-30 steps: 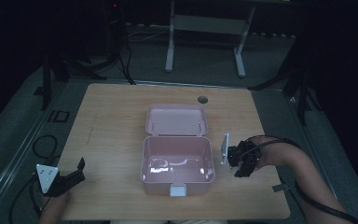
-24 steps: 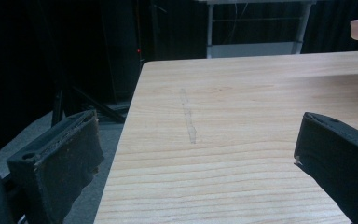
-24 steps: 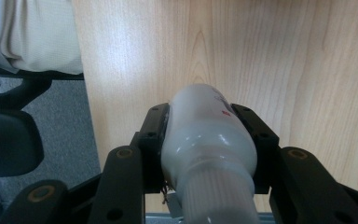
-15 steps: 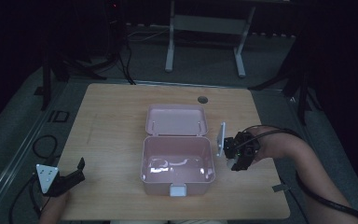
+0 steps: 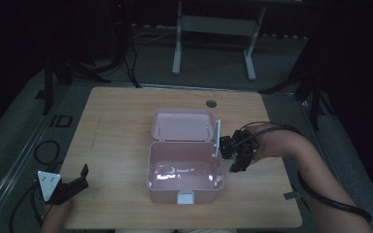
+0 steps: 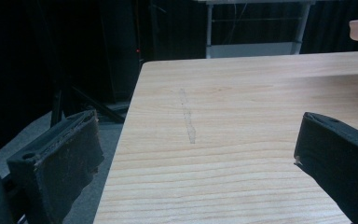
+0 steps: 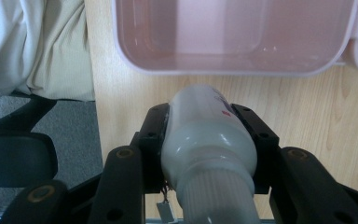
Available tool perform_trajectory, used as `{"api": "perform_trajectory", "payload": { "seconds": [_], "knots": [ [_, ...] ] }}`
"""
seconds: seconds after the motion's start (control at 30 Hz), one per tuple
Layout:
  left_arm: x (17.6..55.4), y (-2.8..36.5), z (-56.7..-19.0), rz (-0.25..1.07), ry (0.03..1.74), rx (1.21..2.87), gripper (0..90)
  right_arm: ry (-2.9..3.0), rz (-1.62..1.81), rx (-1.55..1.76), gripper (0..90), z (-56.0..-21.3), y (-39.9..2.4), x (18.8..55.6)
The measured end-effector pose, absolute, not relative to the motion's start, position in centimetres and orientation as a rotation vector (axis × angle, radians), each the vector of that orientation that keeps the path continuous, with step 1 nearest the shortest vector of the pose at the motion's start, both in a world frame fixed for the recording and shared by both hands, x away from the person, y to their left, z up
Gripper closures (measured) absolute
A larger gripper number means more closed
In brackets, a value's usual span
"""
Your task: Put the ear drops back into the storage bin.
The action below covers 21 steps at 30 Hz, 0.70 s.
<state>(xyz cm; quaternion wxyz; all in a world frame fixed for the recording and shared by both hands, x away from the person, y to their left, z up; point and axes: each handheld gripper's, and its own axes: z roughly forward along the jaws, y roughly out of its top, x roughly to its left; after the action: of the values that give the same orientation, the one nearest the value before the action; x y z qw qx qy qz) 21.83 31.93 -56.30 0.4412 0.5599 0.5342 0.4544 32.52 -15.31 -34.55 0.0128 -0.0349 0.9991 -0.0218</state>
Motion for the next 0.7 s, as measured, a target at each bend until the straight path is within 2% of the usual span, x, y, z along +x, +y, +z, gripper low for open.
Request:
{"api": "perform_trajectory", "payload": {
  "seconds": [0.33,0.7],
  "knots": [
    [21.8,31.9,-56.3,1.126,1.325,1.391,1.0,3.117,-0.035,-0.175,59.5,-35.1,-12.6,32.6],
    [21.8,31.9,-56.3,1.126,1.324,1.390,1.0,3.136,-0.089,-0.247,59.5,-38.2,-10.2,32.9]
  ]
}}
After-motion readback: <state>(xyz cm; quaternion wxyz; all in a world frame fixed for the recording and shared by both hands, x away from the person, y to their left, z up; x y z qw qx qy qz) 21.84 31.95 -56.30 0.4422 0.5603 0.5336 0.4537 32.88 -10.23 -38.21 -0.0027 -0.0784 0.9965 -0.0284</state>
